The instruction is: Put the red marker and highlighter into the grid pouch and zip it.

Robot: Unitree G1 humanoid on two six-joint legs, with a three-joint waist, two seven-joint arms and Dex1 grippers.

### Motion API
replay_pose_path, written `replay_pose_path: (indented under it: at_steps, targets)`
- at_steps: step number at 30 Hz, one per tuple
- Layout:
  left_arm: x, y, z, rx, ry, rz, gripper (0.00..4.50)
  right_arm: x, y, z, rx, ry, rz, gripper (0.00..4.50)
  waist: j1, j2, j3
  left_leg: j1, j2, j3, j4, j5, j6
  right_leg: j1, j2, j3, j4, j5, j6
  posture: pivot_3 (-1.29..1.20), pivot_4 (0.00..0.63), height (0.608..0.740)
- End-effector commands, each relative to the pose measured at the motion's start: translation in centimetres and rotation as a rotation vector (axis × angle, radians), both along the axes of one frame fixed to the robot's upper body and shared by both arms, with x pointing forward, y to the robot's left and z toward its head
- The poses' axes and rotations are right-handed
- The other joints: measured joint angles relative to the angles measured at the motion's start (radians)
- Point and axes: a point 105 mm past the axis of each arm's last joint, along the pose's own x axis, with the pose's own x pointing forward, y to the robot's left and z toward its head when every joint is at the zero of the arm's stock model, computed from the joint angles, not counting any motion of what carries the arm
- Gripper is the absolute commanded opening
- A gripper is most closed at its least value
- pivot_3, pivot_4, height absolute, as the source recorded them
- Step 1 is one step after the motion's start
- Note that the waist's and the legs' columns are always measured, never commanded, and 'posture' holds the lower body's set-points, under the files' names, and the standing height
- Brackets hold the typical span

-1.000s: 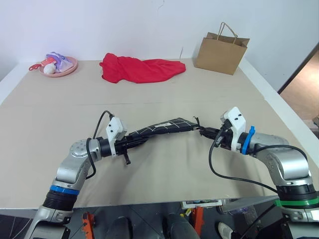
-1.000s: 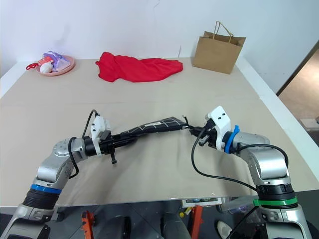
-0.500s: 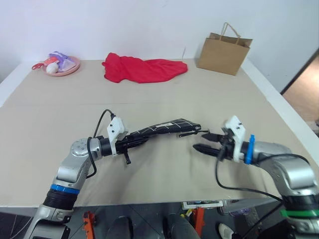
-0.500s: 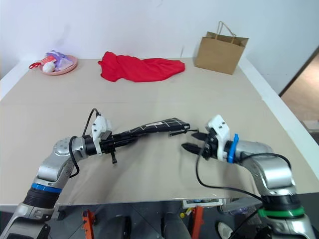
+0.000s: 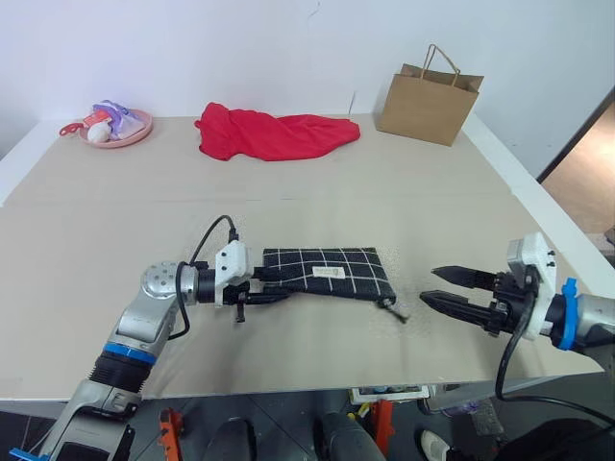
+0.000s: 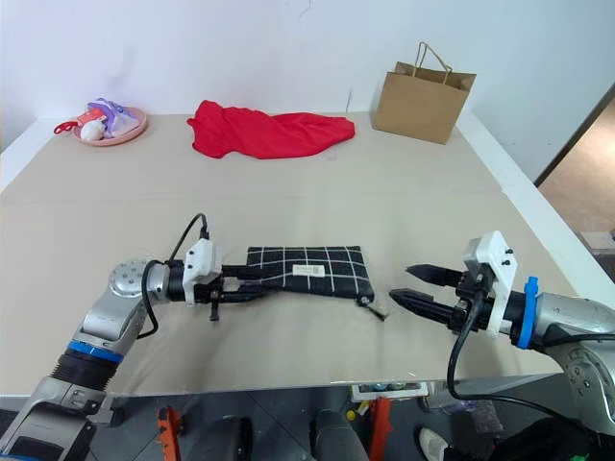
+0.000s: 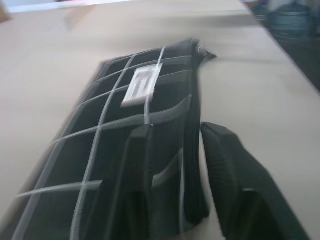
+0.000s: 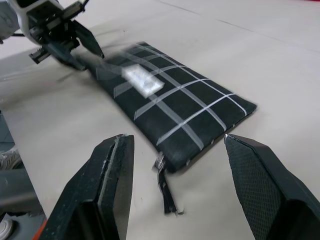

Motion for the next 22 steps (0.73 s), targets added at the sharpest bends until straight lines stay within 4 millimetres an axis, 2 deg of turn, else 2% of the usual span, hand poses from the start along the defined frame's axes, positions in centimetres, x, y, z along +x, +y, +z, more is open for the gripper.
replay_pose_path:
  at_steps: [1, 2, 6, 8, 11, 16, 19, 22]
  targets:
    - [0.5, 0.8, 1.3, -0.038, -0.042, 0.054, 3.11, -0.2, 0.2, 1.0, 0.005, -0.042, 0.008, 3.16, 0.0, 0.0, 0.0, 0.0, 0.0, 0.0, 0.0, 0.0, 0.0, 0.0, 0.0, 0.0, 0.0, 0.0, 0.0, 0.0, 0.15, 0.74]
    - [0.5, 1.1, 1.6, -0.05, -0.026, 0.071, 3.46, -0.1, 0.1, 0.9, 0.005, -0.042, 0.005, 3.16, 0.0, 0.0, 0.0, 0.0, 0.0, 0.0, 0.0, 0.0, 0.0, 0.0, 0.0, 0.0, -0.001, 0.0, 0.0, 0.0, 0.15, 0.74]
    - [0.7, 3.3, 3.6, -0.18, 0.231, 0.215, 3.46, 0.3, -0.6, 1.2, 0.01, -0.053, -0.009, 3.16, -0.005, -0.001, 0.001, 0.0, 0.001, 0.0, 0.0, 0.0, 0.0, 0.0, 0.0, 0.0, -0.001, 0.0, 0.0, 0.0, 0.15, 0.74]
    - [0.6, 5.0, 3.7, -0.192, 0.361, 0.32, 3.46, 0.6, -1.2, 1.2, -0.002, -0.081, -0.027, 3.16, -0.005, -0.001, 0.002, 0.0, 0.003, -0.001, 0.0, 0.0, 0.0, 0.0, 0.001, -0.001, -0.001, 0.0, 0.0, 0.0, 0.15, 0.74]
    - [0.6, 8.0, 3.2, -0.177, 0.455, 0.536, 3.46, 1.1, -2.2, 0.8, -0.026, -0.101, -0.062, 3.16, -0.006, -0.001, 0.002, 0.001, 0.003, -0.002, -0.001, 0.0, 0.0, 0.001, 0.001, -0.002, -0.001, -0.001, -0.001, 0.0, 0.15, 0.74]
    - [-1.1, 11.7, 3.6, -0.197, 0.431, 0.71, 3.46, 1.9, -4.2, -0.3, -0.062, -0.086, -0.123, 3.16, -0.005, -0.003, 0.004, 0.001, 0.002, -0.002, -0.001, -0.001, -0.001, 0.001, 0.0, -0.002, -0.001, -0.001, -0.002, 0.0, 0.15, 0.74]
    - [-1.3, 12.6, 3.6, -0.225, 0.433, 0.768, 3.46, 2.5, -4.5, -0.5, -0.064, -0.088, -0.128, 3.16, 0.0, -0.003, 0.004, 0.001, 0.002, -0.003, -0.001, -0.001, -0.001, 0.002, 0.0, -0.003, -0.001, -0.002, -0.002, 0.0, 0.15, 0.74]
    - [-1.3, 12.7, 3.9, -0.279, 0.431, 0.772, 3.46, 3.0, -4.3, -0.8, -0.071, -0.085, -0.119, 3.16, 0.0, -0.003, 0.004, 0.001, 0.001, -0.003, 0.0, -0.001, -0.001, 0.003, 0.0, -0.003, -0.001, -0.004, -0.006, 0.0, 0.15, 0.74]
